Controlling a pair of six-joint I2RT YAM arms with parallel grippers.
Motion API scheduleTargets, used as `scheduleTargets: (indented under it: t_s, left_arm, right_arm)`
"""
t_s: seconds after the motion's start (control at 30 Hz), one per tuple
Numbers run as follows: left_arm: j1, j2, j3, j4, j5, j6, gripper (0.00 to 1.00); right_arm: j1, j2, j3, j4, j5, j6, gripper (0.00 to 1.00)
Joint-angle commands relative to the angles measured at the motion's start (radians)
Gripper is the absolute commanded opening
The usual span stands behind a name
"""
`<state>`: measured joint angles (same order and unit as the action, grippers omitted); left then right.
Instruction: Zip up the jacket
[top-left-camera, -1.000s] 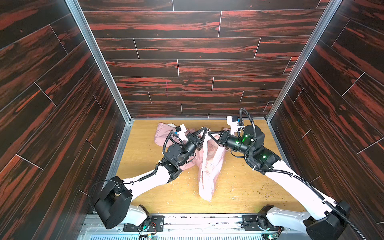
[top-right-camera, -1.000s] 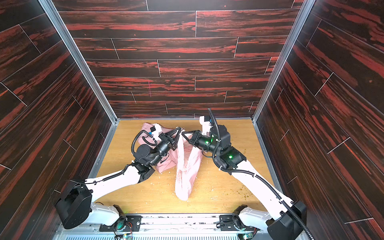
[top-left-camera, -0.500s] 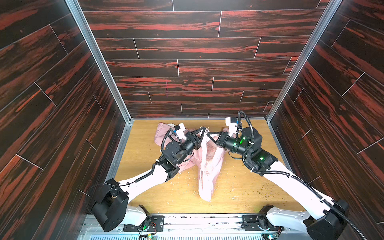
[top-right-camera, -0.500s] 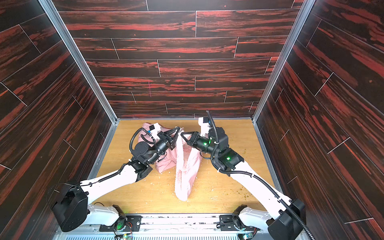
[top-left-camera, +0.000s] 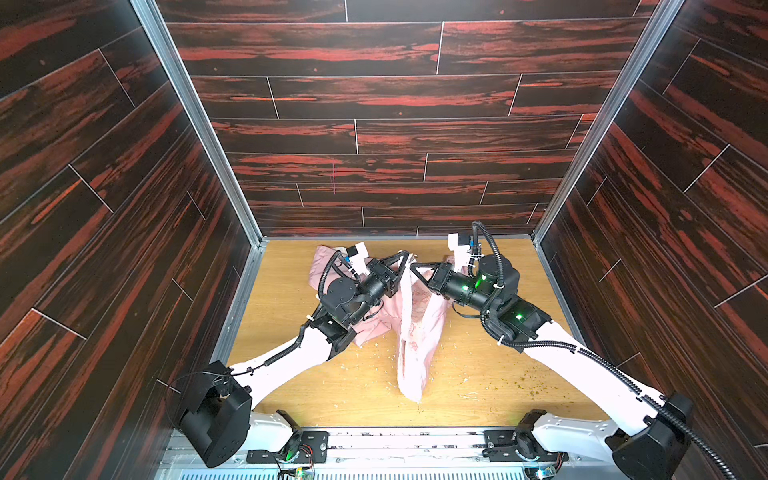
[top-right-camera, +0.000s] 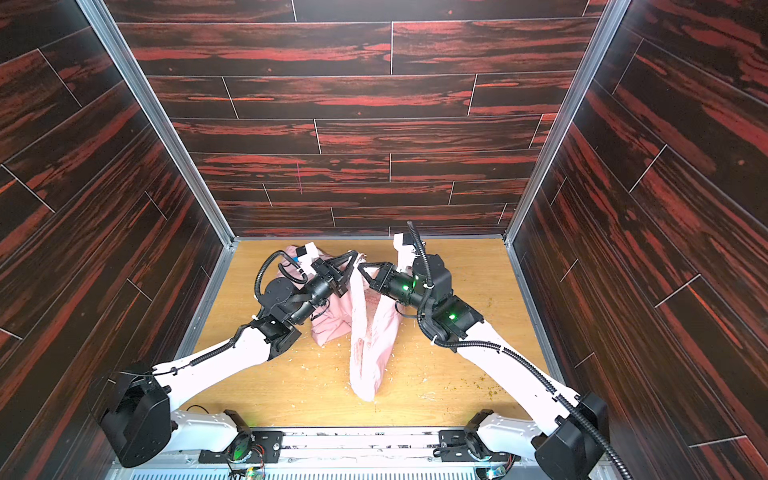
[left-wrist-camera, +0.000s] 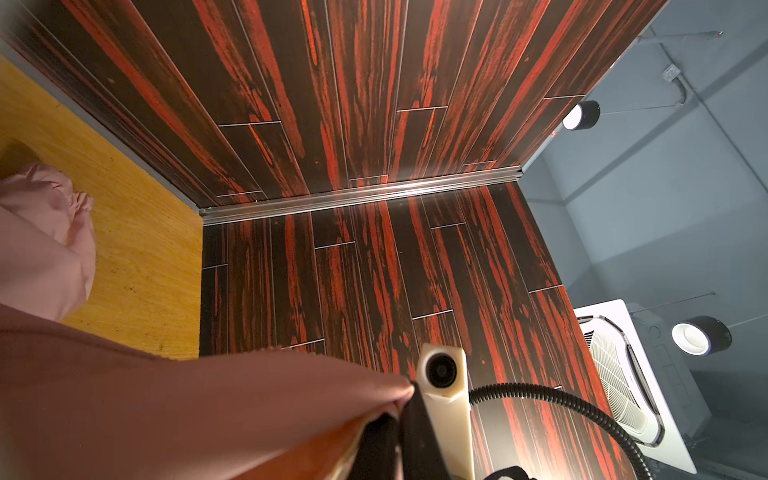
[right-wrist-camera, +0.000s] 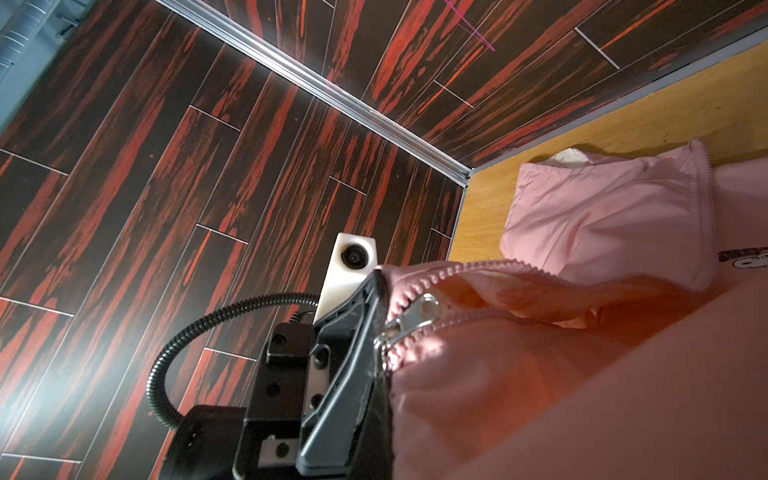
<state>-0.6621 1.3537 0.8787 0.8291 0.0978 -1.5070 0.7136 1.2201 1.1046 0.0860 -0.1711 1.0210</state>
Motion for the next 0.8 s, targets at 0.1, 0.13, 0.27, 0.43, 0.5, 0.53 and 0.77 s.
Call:
scheduleTargets:
  t_s: [0.1, 0.13, 0.27, 0.43, 0.5, 0.53, 0.77]
  left_arm:
    - [0.075, -0.090, 0.033, 0.063, -0.173, 0.029, 0.00]
    - [0.073, -0.098, 0.030, 0.048, -0.170, 0.037, 0.00]
    - [0.075, -0.128, 0.010, 0.001, -0.160, 0.050, 0.00]
    - [0.074, -0.171, -0.040, -0.040, -0.150, 0.051, 0.00]
    - [0.074, -0.194, -0.060, -0.063, -0.143, 0.050, 0.00]
    - [0.074, -0.208, -0.069, -0.074, -0.139, 0.050, 0.00]
    - [0.074, -0.321, -0.117, -0.195, -0.114, 0.052, 0.00]
  right_arm:
    - [0.056, 0.025, -0.015, -0.137, -0.330, 0.038, 0.00]
    - [0.049, 0.026, -0.018, -0.135, -0.351, 0.042, 0.00]
    - [0.017, -0.006, -0.046, -0.154, -0.418, 0.026, 0.13]
    - [-0.023, -0.076, -0.007, -0.318, -0.486, -0.098, 0.44]
    - [-0.041, -0.096, 0.039, -0.416, -0.491, -0.163, 0.52]
    - [-0.057, -0.104, 0.065, -0.462, -0.497, -0.191, 0.56]
    - [-0.237, -0.069, 0.185, -0.633, -0.516, -0.277, 0.67]
